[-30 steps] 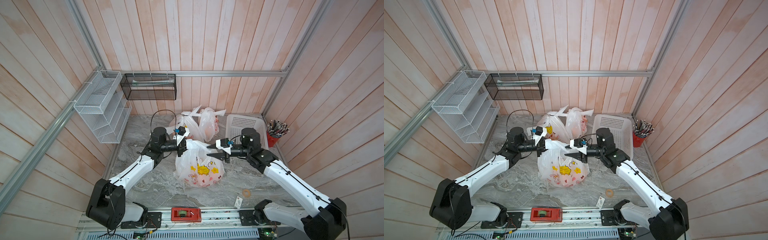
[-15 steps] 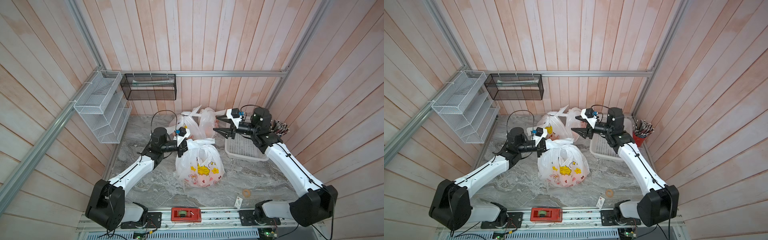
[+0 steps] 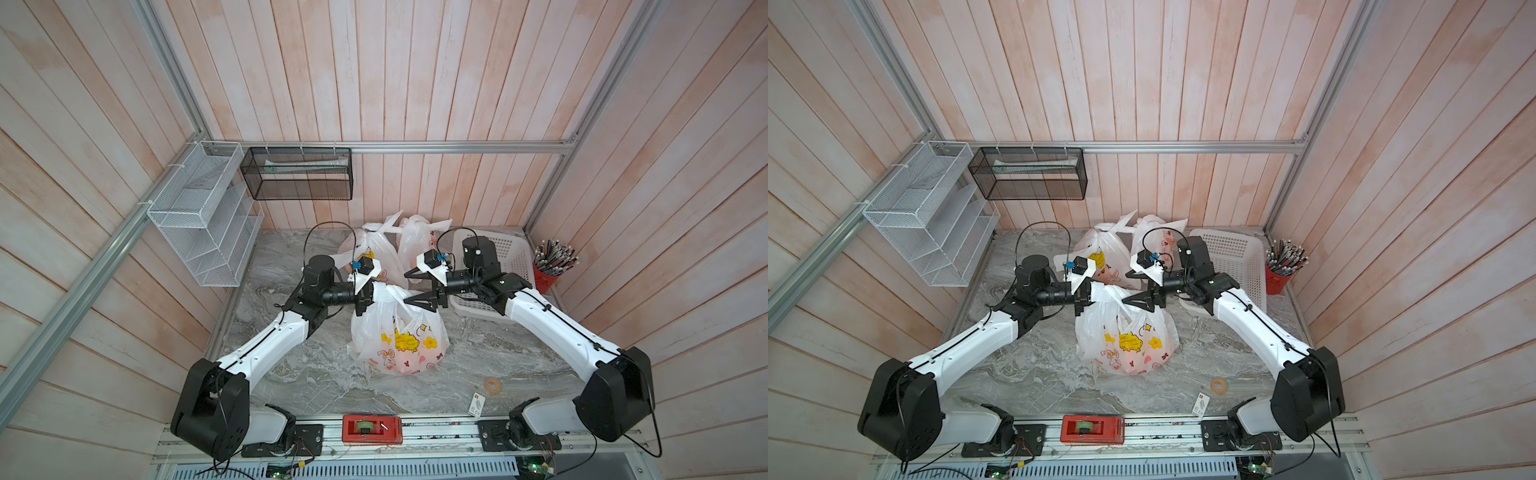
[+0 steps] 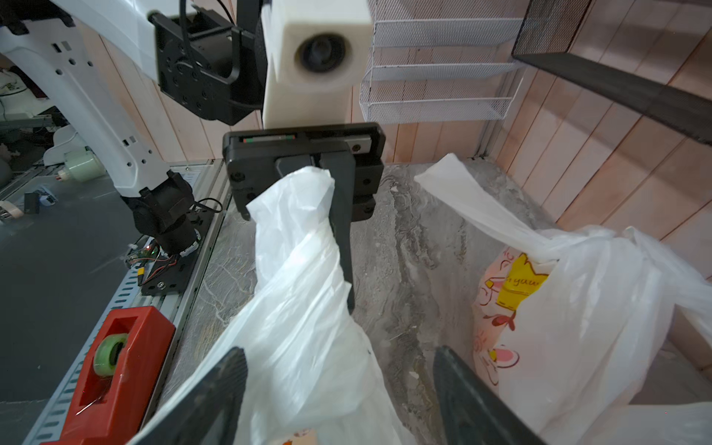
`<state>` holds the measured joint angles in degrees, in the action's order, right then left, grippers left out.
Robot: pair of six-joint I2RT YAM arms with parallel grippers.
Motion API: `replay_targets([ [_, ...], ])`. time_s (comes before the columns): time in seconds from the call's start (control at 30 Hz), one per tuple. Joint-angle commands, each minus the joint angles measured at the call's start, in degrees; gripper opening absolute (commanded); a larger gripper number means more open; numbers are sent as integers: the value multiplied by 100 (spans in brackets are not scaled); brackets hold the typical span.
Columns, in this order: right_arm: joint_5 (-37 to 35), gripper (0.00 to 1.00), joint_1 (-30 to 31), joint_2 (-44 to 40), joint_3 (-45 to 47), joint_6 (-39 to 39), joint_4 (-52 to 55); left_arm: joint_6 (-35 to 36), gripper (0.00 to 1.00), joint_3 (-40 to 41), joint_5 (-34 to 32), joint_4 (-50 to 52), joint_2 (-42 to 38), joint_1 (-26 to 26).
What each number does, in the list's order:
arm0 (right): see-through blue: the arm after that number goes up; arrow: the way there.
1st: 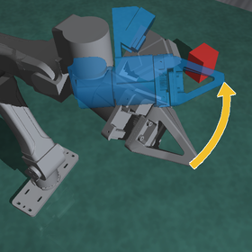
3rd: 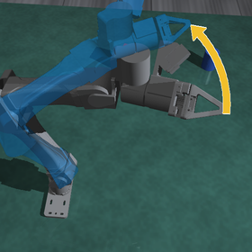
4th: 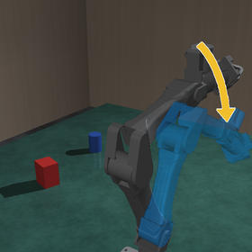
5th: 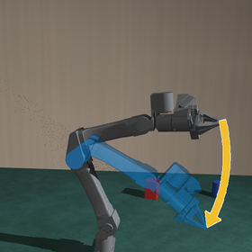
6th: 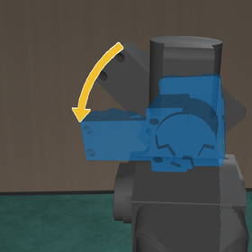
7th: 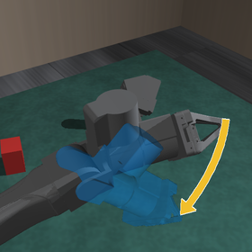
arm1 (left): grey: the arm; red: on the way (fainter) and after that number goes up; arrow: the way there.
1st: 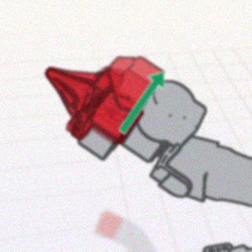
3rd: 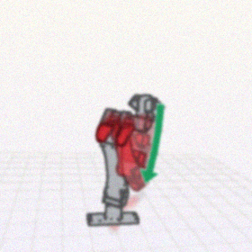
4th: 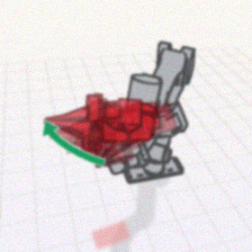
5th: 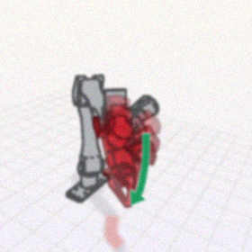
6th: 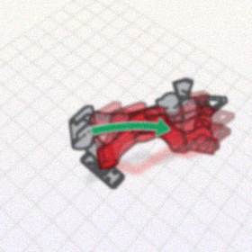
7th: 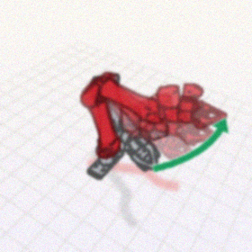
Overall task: Place the oranges into plastic bags & tie knots
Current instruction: Tie the plastic bag at the center of the board.
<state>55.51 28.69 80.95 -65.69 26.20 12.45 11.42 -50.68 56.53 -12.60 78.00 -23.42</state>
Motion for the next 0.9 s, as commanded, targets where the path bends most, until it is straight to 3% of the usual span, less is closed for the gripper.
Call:
replay_targets([
  [0.0, -251, 78, 134, 70, 19, 78, 283, 115, 0, -100, -23, 77, -144, -44],
  [0.27, -1036, 81, 363, 394, -153, -10, 563, 317, 0, -128, -307, 307, -214, -177],
  [0.4, -1501, 75, 374, 461, -225, -48, 690, 351, 0, -108, -420, 339, -302, -224],
  [0.53, -1570, 57, 370, 441, -269, -103, 715, 419, 0, -140, -605, 449, -338, -283],
  [0.63, -1614, 34, 374, 391, -269, -170, 668, 483, 0, -211, -988, 638, -365, -409],
  [0.77, -2243, 13, 374, 254, -243, -261, 591, 468, 0, -258, -1461, 889, -461, -529],
  [0.87, -2890, 3, 357, 97, -185, -387, 409, 424, 0, -285, -1812, 1164, -587, -596],
])
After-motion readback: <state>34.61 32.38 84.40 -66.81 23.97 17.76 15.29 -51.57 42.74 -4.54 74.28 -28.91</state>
